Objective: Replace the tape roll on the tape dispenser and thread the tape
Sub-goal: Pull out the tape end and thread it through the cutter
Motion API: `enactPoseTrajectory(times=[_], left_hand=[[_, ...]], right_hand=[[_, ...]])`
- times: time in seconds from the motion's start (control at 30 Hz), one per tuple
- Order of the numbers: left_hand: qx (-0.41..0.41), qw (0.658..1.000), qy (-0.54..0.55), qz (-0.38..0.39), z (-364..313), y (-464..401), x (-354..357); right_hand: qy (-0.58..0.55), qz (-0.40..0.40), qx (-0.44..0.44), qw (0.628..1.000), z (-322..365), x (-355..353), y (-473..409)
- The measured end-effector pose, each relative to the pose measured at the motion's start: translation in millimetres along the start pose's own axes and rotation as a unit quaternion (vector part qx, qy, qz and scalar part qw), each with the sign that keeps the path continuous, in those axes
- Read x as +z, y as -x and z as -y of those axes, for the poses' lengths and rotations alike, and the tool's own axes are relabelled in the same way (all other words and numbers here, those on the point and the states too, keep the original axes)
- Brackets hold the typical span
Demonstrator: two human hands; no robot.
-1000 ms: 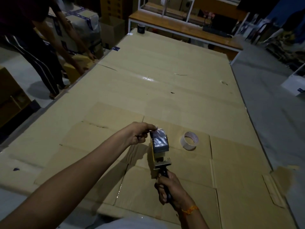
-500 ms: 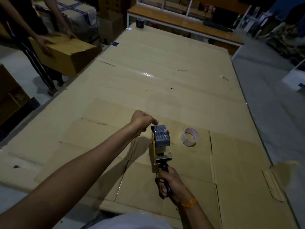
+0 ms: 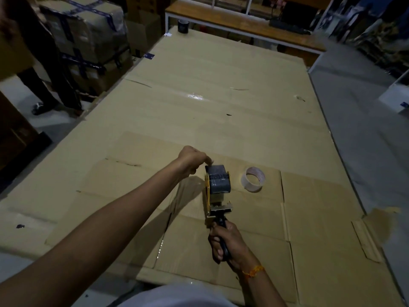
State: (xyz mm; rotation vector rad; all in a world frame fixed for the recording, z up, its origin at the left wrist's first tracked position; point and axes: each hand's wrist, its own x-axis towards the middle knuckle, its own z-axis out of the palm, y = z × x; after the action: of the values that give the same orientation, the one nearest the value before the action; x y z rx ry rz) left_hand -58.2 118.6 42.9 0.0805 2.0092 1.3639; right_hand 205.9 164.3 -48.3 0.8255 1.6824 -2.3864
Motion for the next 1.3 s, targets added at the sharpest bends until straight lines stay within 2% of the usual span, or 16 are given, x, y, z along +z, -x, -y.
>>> enactPoseTrajectory(times=[0.13,0.23,0.5,0.7,0.93,1.17,1.3], left_hand=[[-0.096,0.992,0.007,0.085,5.2,-8.2,-5.6],[-0.138,0.978,0.038,0.151,11.5,-12.0,-5.5],[-0.218,0.955,0.101,0.172,24.2,-18.0,4.6],[-0.217,0.96,0.093,0.15,18.2,-19.1,11.2],[-0.177,0.973,0.064,0.133,10.8,-12.7,17.0],[-0.189,0.973,0.016,0.131,16.1,-11.6,13.2],[-0.139,0.986,0.031,0.09,26.1,-6.0,4.9]], right_hand=[[-0.004,0.002,0.002,1.0,-0.2,0.3,-0.2],[-0.011,0.003,0.006,1.0,-0.2,-0.2,-0.4],[-0.003,0.006,0.012,1.0,1.4,0.9,-0.4],[-0.009,-0.004,0.021,1.0,3.4,1.7,0.5],[-0.021,-0.007,0.022,1.0,4.6,2.0,-0.6],[-0.036,-0.014,0.023,0.999,8.2,5.1,-1.2],[-0.025,-0.026,0.028,0.999,10.1,12.3,-0.1]])
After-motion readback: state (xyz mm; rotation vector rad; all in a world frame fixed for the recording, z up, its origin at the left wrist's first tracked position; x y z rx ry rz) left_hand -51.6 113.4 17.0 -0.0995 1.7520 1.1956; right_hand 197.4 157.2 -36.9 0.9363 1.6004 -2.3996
